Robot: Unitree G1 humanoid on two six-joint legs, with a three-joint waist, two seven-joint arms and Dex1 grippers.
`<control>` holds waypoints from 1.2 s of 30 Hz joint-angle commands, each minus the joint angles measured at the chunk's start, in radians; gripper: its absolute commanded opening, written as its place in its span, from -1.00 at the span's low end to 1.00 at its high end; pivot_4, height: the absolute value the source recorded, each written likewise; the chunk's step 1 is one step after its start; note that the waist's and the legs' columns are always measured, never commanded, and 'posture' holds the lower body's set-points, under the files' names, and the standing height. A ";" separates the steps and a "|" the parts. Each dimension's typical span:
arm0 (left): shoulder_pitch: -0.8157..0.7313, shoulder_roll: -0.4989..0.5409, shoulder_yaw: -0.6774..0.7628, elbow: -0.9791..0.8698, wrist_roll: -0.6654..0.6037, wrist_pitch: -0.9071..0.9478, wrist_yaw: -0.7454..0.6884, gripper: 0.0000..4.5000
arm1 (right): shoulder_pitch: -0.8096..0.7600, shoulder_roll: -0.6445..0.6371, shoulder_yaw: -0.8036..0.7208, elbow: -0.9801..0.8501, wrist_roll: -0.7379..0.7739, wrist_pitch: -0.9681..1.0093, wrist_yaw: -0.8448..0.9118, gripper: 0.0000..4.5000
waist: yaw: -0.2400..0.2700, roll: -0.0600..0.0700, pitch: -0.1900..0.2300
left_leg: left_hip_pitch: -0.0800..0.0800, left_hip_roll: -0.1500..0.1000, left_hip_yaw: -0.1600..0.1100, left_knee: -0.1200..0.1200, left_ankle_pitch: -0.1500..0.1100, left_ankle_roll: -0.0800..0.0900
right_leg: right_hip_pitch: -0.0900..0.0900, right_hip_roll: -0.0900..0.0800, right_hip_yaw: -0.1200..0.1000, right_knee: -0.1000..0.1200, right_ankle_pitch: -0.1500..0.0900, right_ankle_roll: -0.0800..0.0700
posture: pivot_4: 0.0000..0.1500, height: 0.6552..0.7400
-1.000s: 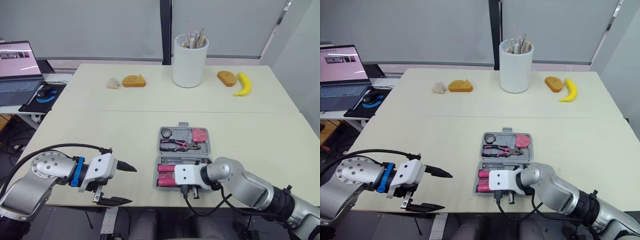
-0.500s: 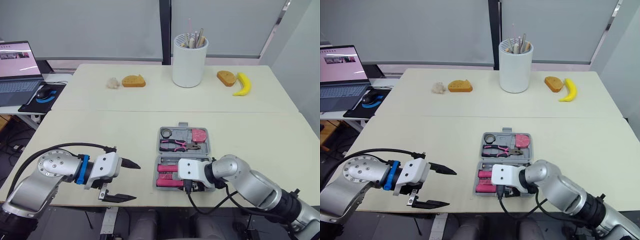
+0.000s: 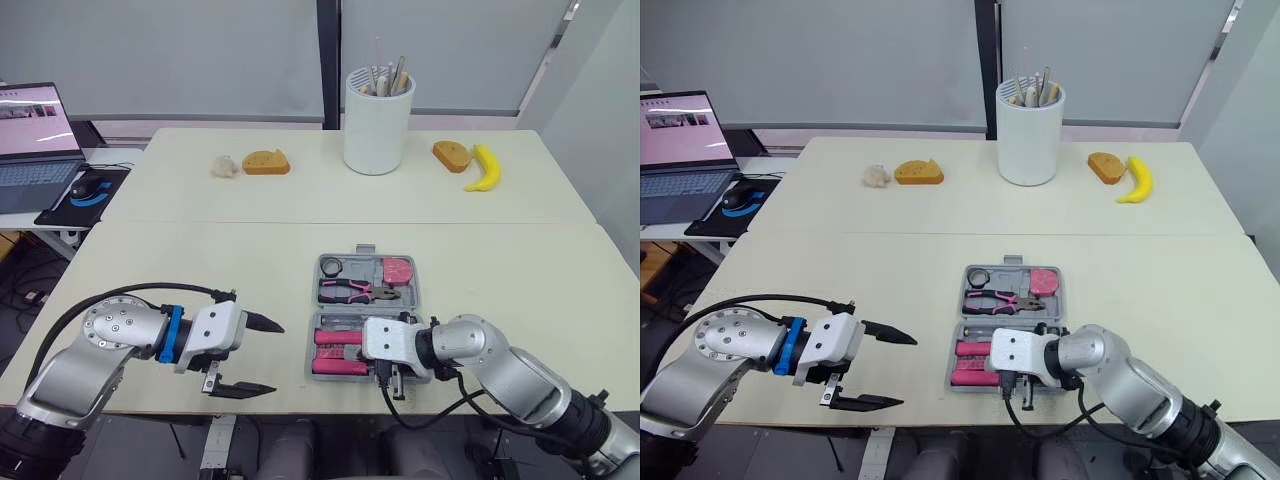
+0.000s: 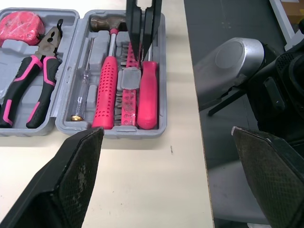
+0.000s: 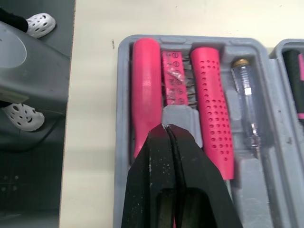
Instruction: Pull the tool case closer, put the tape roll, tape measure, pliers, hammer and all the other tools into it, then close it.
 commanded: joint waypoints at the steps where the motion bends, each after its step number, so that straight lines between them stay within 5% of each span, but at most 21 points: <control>1: -0.016 0.002 0.001 0.005 0.005 -0.015 -0.006 1.00 | 0.006 0.007 -0.002 0.008 -0.011 -0.034 -0.005 -1.00 | 0.000 0.000 0.000 | 0.000 0.000 0.000 0.000 0.000 0.000 | 0.000 0.000 0.000 0.000 0.000 0.000 | 1.00 1.00; 12: -0.006 -0.012 -0.005 0.022 0.025 -0.036 0.008 1.00 | 0.049 0.013 0.018 0.097 -0.063 -0.107 -0.007 -1.00 | 0.000 0.000 0.000 | 0.000 0.000 0.000 0.000 0.000 0.000 | 0.001 0.000 0.000 0.000 0.000 0.000 | 1.00 1.00; 22: -0.026 -0.074 0.015 0.108 0.075 -0.054 0.129 1.00 | 0.042 -0.064 -0.209 -0.027 0.053 -0.029 0.036 -1.00 | 0.003 0.000 0.000 | 0.000 0.000 0.000 0.000 0.000 0.000 | 0.001 0.000 0.000 0.000 0.000 0.000 | 1.00 1.00; 30: -0.216 -0.175 -0.074 0.398 0.251 -0.156 0.235 0.08 | 0.051 -0.274 -0.351 0.130 0.000 -0.154 0.058 -1.00 | 0.012 -0.001 0.000 | 0.000 -0.001 0.001 0.000 0.000 0.000 | 0.001 0.000 -0.001 0.000 0.000 0.000 | 1.00 1.00; 36: -0.335 -0.305 -0.176 0.577 0.383 -0.204 0.324 -0.79 | 0.004 -0.253 -0.323 0.342 -0.063 -0.282 0.029 -1.00 | 0.015 -0.001 0.000 | -0.001 -0.001 0.003 0.001 0.000 0.000 | 0.004 -0.001 0.000 0.001 0.000 0.001 | 1.00 1.00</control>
